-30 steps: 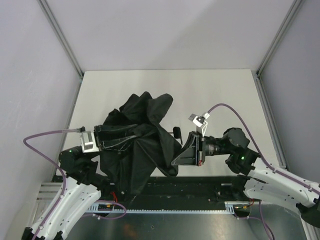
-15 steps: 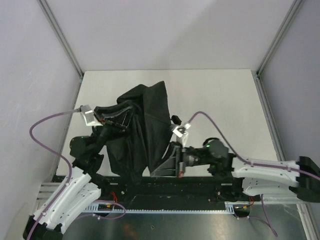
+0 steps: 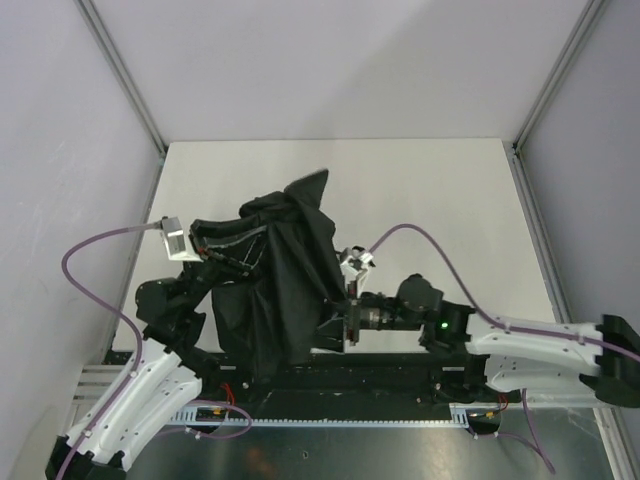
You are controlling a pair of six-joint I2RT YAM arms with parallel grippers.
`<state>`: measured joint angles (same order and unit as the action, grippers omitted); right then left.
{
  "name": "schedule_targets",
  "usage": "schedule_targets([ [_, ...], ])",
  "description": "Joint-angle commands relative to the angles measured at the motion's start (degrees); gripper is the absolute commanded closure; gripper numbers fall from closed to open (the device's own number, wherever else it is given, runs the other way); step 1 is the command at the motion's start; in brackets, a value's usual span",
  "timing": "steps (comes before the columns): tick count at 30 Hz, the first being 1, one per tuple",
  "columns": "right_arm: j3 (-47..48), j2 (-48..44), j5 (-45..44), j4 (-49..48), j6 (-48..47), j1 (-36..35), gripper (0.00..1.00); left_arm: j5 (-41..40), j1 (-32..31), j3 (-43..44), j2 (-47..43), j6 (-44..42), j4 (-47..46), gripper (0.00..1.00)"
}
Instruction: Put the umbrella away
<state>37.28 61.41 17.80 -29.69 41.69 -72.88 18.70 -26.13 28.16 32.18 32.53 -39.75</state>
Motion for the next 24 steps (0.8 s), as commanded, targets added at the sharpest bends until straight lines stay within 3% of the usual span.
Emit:
schedule_targets([
  [1, 0.8, -13.2, 0.0, 22.6, -8.7, 1.7, 0.31, 9.7, 0.0, -0.3, -3.1, -3.1, -6.5, 1.0],
  [6, 3.5, -29.7, -5.3, 50.8, -16.1, 8.2, 0.17, 16.2, 0.1, 0.1, -3.2, -5.6, -6.1, 1.0],
  [11, 14.7, -32.6, -8.6, 62.8, -23.1, 19.1, 0.14, 27.6, 0.1, 2.7, -0.8, -5.5, -6.1, 1.0],
  [15, 19.8, -28.1, 0.3, 61.2, -29.1, 23.8, 0.15, 32.1, 0.1, 4.1, -0.3, -3.4, -6.0, 1.0],
  [18, 21.0, -24.1, 5.5, 56.8, -31.8, 24.0, 0.08, 33.9, 0.1, 5.5, 0.9, -1.3, -6.0, 1.0],
  [24, 26.5, -14.4, 4.5, 52.7, -35.0, 18.6, 0.04, 35.7, 0.1, 7.5, 5.7, 4.5, -5.7, 1.0],
])
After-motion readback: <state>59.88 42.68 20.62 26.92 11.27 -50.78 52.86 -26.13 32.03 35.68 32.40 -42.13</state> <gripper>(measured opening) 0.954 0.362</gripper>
